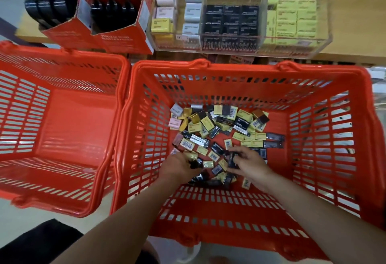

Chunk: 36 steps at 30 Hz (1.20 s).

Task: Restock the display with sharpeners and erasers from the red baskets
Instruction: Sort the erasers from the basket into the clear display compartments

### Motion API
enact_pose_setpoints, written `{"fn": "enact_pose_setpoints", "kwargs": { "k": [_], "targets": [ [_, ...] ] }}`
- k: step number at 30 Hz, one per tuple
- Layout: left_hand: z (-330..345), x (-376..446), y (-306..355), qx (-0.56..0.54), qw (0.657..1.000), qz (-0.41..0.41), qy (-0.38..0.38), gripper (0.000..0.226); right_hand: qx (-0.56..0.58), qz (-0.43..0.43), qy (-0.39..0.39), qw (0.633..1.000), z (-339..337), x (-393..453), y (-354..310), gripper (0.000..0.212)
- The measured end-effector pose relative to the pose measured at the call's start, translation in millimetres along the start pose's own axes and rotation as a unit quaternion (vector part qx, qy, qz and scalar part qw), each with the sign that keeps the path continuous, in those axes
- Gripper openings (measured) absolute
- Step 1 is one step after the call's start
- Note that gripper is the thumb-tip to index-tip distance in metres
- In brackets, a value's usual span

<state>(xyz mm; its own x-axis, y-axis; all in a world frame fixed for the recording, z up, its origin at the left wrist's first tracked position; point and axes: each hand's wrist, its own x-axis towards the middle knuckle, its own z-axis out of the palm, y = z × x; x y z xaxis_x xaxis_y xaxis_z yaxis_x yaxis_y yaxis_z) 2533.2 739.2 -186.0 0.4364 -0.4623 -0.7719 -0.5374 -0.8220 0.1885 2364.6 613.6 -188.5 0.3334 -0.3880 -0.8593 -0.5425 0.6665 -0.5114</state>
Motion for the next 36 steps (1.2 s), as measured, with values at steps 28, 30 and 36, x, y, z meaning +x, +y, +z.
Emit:
{"fn": "enact_pose_setpoints", "kwargs": {
  "k": [28, 30, 36],
  "targets": [
    [-26.8, -57.9, 32.7, 0.133, 0.988, 0.073, -0.014, 0.043, 0.148, -0.017, 0.075, 0.986, -35.2, -111.0, -44.9, 0.045],
    [-9.3, -44.1, 28.8, 0.156, 0.981, 0.113, -0.030, 0.053, 0.141, 0.009, 0.077, 0.987, -30.6, -97.4, -34.4, 0.044],
    [24.6, 0.5, 19.2, 0.190, 0.968, 0.162, -0.021, 0.050, 0.148, 0.064, 0.090, 0.983, -26.3, -55.3, -19.1, 0.030]
  ]
}}
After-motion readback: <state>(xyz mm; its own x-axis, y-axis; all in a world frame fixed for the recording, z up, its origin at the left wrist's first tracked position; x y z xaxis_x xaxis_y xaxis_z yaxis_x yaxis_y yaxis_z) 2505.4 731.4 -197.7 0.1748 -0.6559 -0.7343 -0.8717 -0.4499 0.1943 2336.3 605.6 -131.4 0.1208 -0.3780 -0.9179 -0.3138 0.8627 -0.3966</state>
